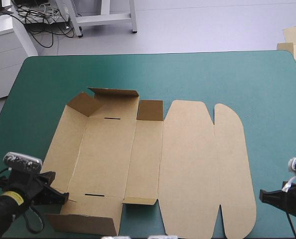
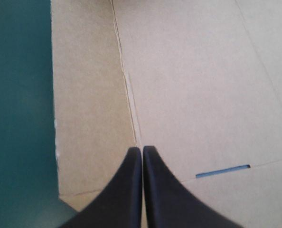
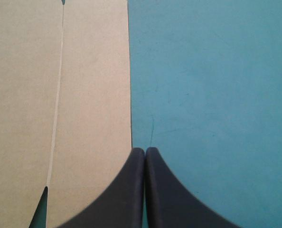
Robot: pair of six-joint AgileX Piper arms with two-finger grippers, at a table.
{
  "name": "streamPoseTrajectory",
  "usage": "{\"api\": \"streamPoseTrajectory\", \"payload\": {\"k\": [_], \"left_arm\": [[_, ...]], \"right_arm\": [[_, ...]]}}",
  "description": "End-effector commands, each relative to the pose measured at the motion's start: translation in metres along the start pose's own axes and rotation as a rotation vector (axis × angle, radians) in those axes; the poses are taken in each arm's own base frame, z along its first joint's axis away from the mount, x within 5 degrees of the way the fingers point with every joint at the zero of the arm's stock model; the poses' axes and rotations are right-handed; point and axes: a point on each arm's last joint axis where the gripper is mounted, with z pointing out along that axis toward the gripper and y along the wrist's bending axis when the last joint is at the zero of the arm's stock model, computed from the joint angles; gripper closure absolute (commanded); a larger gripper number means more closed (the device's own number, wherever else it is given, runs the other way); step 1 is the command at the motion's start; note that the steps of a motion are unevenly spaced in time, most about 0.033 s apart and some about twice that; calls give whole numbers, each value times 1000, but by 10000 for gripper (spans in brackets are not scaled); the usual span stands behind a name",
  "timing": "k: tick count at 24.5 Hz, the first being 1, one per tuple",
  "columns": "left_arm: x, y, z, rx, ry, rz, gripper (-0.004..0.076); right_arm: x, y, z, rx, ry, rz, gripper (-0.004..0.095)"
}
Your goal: Fold the box
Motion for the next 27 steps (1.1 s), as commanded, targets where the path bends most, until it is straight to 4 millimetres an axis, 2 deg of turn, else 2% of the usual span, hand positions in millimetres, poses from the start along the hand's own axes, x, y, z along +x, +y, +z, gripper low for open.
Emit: {"api": "streamPoseTrajectory", "payload": {"k": [1,7,11,14,16,17,18,19,22,23,27], "left_arm": [[-47,0,2,11,-49,-28,734],[-109,6,11,-43,-53,-11,734],[-141,26,12,-157,-70,-42,734],[-153,49,15,-211,-52,-97,733],[-154,68,15,-246,-31,-157,734],[-150,89,16,-262,-22,-239,734],[-147,97,16,-256,-12,-275,734],[-141,115,16,-221,-8,-368,734],[-127,149,14,-155,-21,-534,734],[-122,158,15,-97,-22,-590,734],[-118,165,22,-76,7,-582,734]], "right_arm": [[11,1,-2,-9,-28,7,928],[18,1,-2,-9,-25,6,928],[18,1,-2,-9,-25,6,928],[18,1,-2,-9,-26,-27,928],[18,1,-2,-9,-26,-52,928],[18,1,-2,-10,-26,-53,928],[18,1,-2,-10,-26,-53,928],[18,1,-2,-10,-26,-53,928],[18,1,-2,-10,-26,-53,928],[18,1,-2,-13,-26,-56,928],[18,1,-2,-13,-26,-52,928]]}}
